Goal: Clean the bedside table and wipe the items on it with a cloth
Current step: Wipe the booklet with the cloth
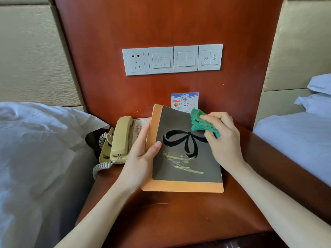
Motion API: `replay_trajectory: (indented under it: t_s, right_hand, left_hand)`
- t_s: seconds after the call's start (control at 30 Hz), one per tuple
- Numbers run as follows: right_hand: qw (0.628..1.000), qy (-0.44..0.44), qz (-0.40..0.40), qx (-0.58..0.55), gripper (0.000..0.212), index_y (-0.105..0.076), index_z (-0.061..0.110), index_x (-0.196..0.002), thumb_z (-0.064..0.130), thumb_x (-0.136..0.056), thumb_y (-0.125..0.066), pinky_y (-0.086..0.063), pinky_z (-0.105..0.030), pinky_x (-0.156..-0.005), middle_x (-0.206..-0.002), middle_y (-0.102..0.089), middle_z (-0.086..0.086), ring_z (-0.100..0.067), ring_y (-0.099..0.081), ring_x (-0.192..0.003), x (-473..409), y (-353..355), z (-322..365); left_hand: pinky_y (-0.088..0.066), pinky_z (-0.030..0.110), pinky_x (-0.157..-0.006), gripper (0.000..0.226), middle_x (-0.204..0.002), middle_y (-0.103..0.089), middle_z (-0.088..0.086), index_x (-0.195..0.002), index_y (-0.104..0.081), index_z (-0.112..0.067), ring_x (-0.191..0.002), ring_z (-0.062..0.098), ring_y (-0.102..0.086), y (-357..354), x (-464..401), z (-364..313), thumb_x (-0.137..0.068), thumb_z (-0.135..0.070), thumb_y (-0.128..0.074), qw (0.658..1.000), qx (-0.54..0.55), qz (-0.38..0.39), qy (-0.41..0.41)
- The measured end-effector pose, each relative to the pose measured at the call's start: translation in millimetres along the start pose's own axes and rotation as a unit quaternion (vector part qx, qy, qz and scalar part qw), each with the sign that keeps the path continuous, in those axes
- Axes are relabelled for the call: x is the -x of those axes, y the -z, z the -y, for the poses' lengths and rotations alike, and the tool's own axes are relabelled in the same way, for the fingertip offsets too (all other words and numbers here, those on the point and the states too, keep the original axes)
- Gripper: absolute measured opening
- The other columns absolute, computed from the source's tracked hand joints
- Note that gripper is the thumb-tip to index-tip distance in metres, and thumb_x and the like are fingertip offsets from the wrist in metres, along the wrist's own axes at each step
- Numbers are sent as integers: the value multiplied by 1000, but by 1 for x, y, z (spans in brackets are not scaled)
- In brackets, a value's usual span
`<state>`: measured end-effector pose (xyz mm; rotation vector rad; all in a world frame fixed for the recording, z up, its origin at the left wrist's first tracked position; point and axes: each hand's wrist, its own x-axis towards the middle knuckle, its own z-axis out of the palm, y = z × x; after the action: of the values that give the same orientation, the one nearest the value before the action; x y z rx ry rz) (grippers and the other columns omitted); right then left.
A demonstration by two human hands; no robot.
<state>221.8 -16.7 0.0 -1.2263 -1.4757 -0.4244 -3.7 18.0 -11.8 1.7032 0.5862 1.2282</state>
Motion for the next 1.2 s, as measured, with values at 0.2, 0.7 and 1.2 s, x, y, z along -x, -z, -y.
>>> replay_trajectory:
  t_s: [0.2, 0.7, 1.2]
  right_hand:
    - [992, 98, 62, -46, 47, -65, 4, -118, -16, -76, -62, -46, -30, -95, -115, -62, -8, -21, -52, -109, 6, -15, 30]
    - [923, 158, 317, -150, 34, -73, 9, -97, -14, -78, -56, -47, -26, -84, -103, -68, 2, -12, -50, -100, 22, -19, 40]
    - [994, -96, 33, -35, 35, -67, 9, -113, -8, -85, -56, -42, -8, -87, -109, -57, -1, -16, -55, -107, 5, -13, 11]
  left_hand:
    - [-26, 37, -118, 58, -151, -40, -14, -148, -33, -31, -142, 5, -30, -12, 1, 4, -94, -21, -50, 999, -17, 1, -30]
    - [-38, 45, -111, 47, -138, -55, 4, -140, -42, -21, -128, 19, -51, 12, -11, -3, -98, -2, -46, 969, -4, -246, -36]
    - [-41, 38, -109, 48, -145, -48, 2, -146, -35, -17, -133, 18, -46, -1, -5, 0, -100, -7, -46, 984, -26, -171, -46]
